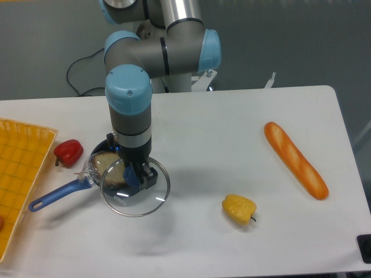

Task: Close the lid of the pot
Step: 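Hold the clear glass lid by its knob with the gripper, then carry the glass lid over the dark blue saucepan, then lower the glass lid toward the saucepan rim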

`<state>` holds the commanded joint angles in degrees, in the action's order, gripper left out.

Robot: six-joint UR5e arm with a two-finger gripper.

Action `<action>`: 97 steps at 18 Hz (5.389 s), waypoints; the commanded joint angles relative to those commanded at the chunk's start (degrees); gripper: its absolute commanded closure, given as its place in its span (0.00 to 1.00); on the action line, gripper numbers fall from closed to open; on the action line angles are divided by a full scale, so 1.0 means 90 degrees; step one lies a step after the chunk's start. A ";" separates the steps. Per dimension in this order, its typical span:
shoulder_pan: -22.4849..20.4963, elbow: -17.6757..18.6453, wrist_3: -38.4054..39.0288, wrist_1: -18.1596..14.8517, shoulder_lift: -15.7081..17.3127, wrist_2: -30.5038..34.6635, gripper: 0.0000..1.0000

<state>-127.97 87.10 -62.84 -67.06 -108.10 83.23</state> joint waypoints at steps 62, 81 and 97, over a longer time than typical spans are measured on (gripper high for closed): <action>0.0527 0.1563 0.1201 0.0283 0.0498 -0.1328 0.46; 0.0205 0.1367 0.1133 0.0205 0.0586 -0.1484 0.46; 0.0147 0.1709 0.0908 0.0205 0.0674 -0.1475 0.46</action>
<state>-126.65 102.48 -54.67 -65.21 -102.04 69.96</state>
